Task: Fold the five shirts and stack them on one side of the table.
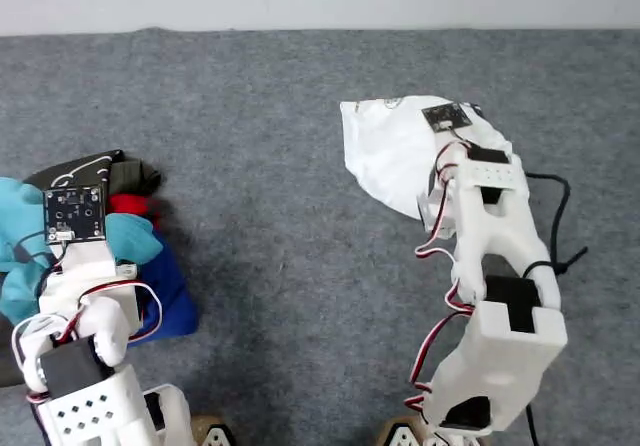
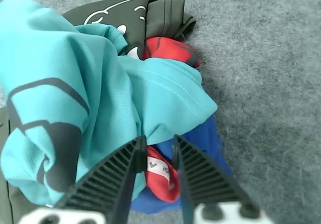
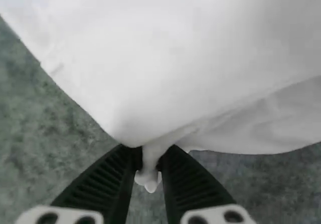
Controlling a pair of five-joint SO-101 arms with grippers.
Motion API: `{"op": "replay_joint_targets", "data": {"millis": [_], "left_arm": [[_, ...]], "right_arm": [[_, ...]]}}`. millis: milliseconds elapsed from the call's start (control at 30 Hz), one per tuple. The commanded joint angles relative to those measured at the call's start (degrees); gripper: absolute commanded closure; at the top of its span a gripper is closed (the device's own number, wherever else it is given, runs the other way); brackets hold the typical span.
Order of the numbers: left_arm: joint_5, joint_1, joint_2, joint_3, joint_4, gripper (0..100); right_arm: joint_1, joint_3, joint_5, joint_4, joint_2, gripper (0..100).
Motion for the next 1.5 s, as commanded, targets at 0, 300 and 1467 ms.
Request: {"op": "replay_joint_targets", "data": {"millis": [0,300,1467], "left_arm": [[0.09,0.26,-0.62,-0.75,-1.67,90],[0.09,0.26,-0.62,-0.84,-1.67,90],[0.09,0.26,-1.05,-0.92,-1.32,90]], "right_arm": [[-3.12,-5.19,0.62,6.90,-7.69,99.0],[-14.37,-14.77,0.70,15.96,-26.33,99.0],[-41.36,-19.25,0.26,36.00,-22.29,76.0]]}}
